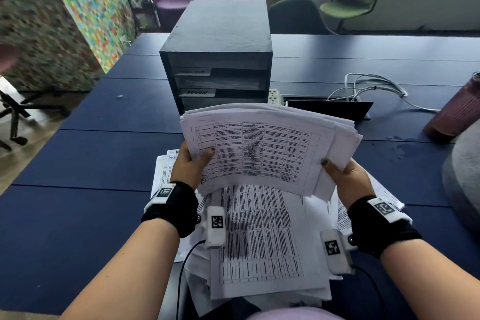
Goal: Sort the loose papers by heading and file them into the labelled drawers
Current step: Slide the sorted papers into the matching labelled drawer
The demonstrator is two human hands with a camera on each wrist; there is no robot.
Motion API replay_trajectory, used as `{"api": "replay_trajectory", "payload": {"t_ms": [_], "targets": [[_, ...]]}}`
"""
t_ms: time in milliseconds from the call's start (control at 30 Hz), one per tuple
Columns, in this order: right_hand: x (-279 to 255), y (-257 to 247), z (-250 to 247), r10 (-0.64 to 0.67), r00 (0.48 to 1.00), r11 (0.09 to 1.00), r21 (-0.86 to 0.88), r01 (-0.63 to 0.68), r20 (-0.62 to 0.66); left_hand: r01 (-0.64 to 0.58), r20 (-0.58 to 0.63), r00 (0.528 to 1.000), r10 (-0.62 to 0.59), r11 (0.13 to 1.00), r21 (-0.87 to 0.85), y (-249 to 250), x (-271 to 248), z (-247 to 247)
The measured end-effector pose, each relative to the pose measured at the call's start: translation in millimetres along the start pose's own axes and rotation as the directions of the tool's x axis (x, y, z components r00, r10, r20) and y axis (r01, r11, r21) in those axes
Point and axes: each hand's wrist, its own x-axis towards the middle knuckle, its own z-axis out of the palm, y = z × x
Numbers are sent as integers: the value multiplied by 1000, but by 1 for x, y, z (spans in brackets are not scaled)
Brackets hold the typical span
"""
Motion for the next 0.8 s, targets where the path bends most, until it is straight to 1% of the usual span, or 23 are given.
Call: {"api": "replay_trajectory", "payload": {"t_ms": [100, 233, 333, 367, 467, 500, 567, 633, 667, 733, 800], "targets": [[0, 5, -9, 11, 998, 1000, -16, -10, 54, 32, -1, 999, -32, 999, -21, -3, 0, -3], [-2, 2, -8, 31, 999, 998, -47, -29, 44, 23, 53, 998, -23, 1000, 8, -3, -1, -1], [-6, -7, -2, 13, 999, 999, -33, -11, 47, 49, 65, 997, -51, 998, 29, -4, 0, 0], [-7, -9, 0, 12, 999, 999, -30, -11, 51, 58, 63, 996, -62, 996, 63, -4, -1, 1], [-9, -12, 0, 6, 998, 999, -48, -3, 65, 47, 55, 996, -64, 965, 258, -16, -2, 0], [-7, -11, -2, 11, 998, 998, -60, -7, 60, 42, 44, 997, -58, 954, 296, -18, -2, 0], [-3, -9, -6, 14, 999, 996, -85, -10, 53, 28, 11, 999, -34, 945, 326, -19, -2, -1], [3, -11, -12, -2, 999, 996, -89, 6, 44, 11, -10, 1000, -8, 948, 318, -13, -3, -1], [4, -14, -14, -15, 999, 997, -80, 18, 40, 0, -7, 1000, 3, 949, 315, -10, -3, -2], [6, -25, -17, -51, 998, 999, -2, 52, 43, -16, 22, 1000, 10, 955, 298, -3, -3, -5], [9, -40, -18, -133, 990, 987, 102, 127, 50, -21, 47, 999, 7, 955, 295, 3, 1, -10]]}}
